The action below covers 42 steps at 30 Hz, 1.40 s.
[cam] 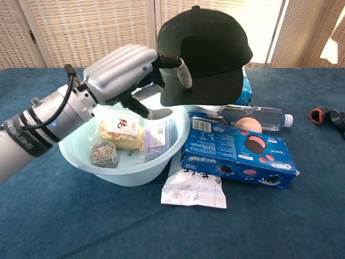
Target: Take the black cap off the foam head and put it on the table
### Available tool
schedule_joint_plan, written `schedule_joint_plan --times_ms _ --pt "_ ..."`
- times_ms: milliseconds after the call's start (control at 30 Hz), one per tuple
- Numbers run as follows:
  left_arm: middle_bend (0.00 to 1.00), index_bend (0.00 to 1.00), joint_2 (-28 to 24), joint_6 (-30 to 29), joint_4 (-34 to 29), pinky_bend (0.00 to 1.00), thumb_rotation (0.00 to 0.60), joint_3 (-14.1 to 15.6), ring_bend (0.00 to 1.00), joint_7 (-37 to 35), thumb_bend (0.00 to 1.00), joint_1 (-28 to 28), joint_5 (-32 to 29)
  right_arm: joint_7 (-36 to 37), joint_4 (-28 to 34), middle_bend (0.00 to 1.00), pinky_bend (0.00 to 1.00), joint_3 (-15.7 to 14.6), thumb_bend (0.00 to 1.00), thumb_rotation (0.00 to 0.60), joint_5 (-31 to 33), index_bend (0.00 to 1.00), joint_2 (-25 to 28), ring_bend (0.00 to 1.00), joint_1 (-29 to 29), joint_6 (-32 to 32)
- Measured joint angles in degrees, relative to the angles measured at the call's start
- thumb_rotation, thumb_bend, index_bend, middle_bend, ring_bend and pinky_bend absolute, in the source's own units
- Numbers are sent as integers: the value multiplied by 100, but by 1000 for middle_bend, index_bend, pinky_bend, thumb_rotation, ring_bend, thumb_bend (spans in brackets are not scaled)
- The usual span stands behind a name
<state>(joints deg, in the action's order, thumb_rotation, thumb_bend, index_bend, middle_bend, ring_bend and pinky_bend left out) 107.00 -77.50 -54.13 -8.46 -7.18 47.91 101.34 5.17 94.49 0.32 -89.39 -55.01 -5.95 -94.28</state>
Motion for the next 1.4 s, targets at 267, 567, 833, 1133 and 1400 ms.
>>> schedule_joint_plan --times_ms 267,567,833,1133,1400 --pt "968 380 190 106 -94 1000 600 -99 1000 -34 211 109 -297 34 -26 315 303 -1 239 600 19 345 16 222 -56 -35" --pt "969 377 369 208 -122 1000 600 -161 1000 96 210 236 -490 93 -72 315 303 0 240 600 44 345 22 222 -104 -57" --pt "971 376 541 184 -58 1000 600 -254 1000 197 202 314 -639 172 -143 315 303 0 239 600 56 345 21 222 -147 -84" --pt "972 388 652 135 -43 1000 600 -293 1000 250 193 348 -748 251 -199 315 303 12 239 600 41 345 22 222 -163 -100" --pt "974 476 770 -41 59 1000 600 -275 1000 180 193 364 -724 293 -242 315 303 22 239 600 19 345 6 221 -154 -88"
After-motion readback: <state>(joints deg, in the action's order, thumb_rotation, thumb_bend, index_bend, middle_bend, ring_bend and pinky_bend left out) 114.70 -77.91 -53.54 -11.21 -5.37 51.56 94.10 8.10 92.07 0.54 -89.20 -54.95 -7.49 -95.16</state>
